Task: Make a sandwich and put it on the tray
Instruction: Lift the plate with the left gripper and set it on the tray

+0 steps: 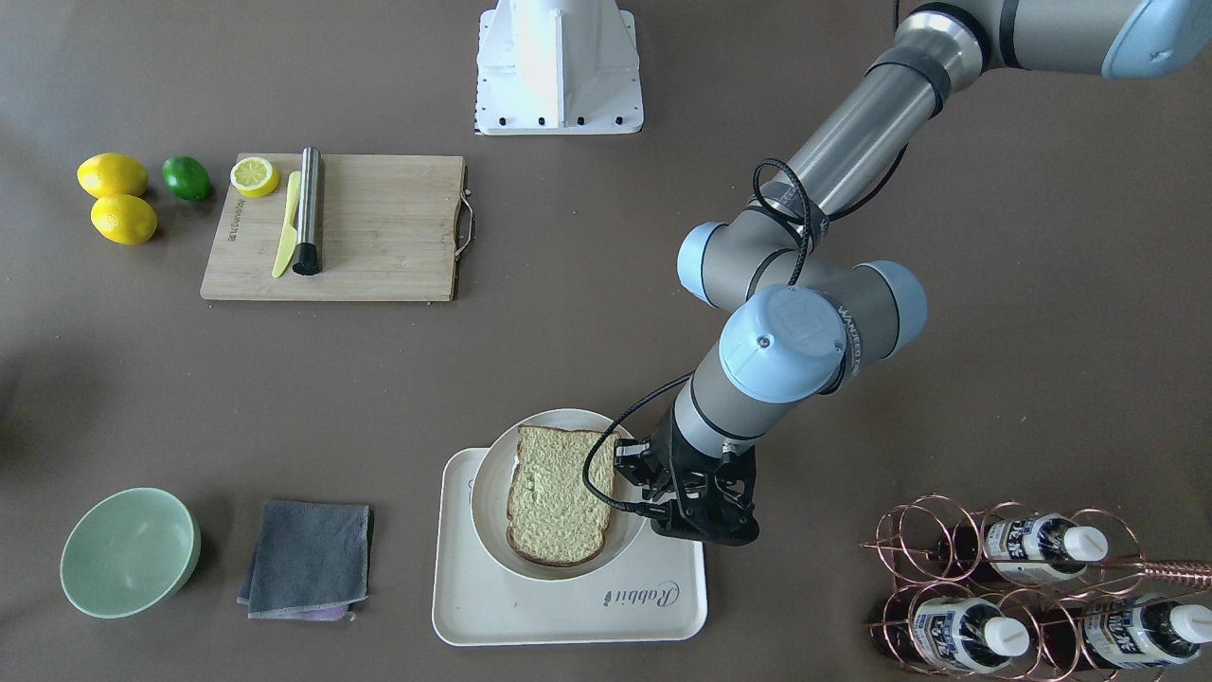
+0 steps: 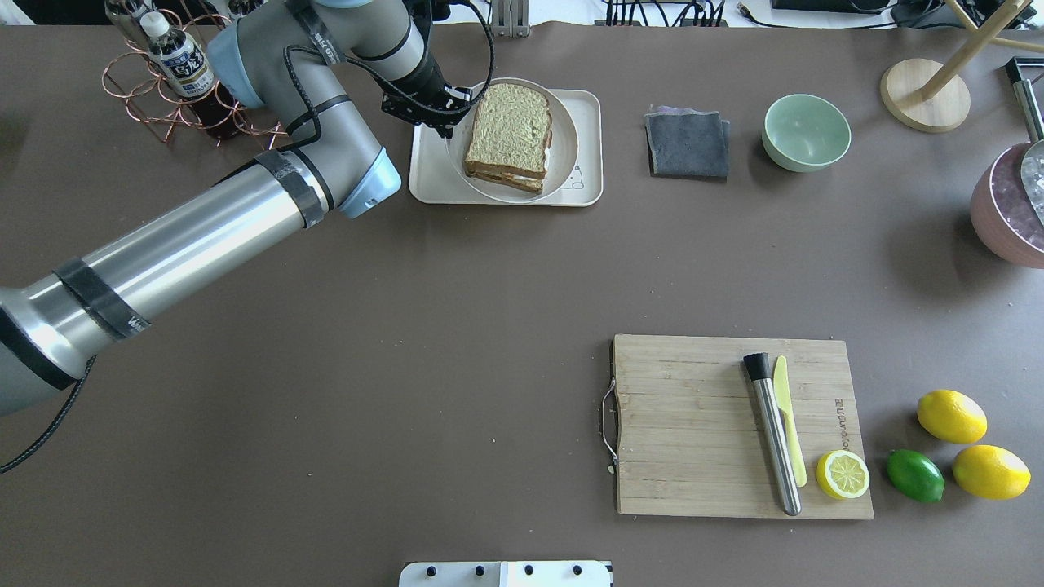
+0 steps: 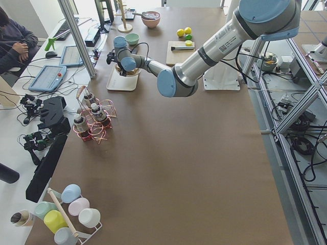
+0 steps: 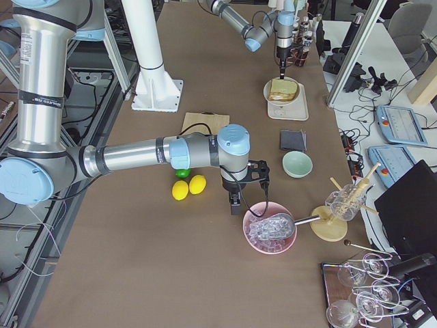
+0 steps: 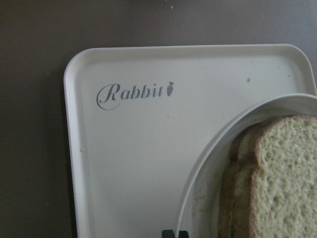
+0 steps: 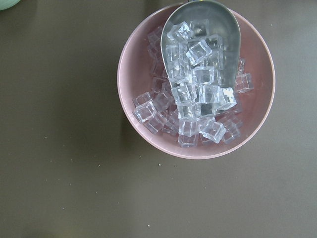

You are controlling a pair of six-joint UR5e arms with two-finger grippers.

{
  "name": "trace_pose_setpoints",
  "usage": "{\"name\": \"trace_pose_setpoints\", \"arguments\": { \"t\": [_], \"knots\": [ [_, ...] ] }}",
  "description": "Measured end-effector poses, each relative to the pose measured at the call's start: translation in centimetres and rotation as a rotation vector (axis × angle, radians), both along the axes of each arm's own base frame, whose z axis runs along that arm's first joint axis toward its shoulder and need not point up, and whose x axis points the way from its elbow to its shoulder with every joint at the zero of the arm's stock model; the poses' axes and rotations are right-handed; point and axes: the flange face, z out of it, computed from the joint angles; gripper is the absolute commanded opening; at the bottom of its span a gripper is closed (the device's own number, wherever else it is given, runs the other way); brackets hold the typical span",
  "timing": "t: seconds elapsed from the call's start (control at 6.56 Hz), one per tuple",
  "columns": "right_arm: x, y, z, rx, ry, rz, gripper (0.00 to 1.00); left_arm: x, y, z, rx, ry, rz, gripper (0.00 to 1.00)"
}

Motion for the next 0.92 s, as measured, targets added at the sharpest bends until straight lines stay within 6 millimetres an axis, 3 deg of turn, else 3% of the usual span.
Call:
{"name": "trace_pose_setpoints", "arguments": {
  "t": [0.31,0.46,0.61,0.92],
  "knots": [
    [0.0,0.0,0.0,0.001,0.001,0.000,1.00,0.6,-2.1,0.7,0.008,-0.037,-0.037,0.00],
    [0.0,0.0,0.0,-0.001,0.001,0.000,1.00,0.7,-2.6,1.4,0.012,-0.058,-0.057,0.22],
    [0.0,0.1,0.2,-0.003,0.002,0.000,1.00,1.2,-2.5,1.7,0.020,-0.064,-0.063,0.97],
    [0.1,0.6,0.7,-0.015,0.006,0.000,1.00,3.0,-1.1,0.9,0.058,-0.035,-0.048,0.98]
  ]
}}
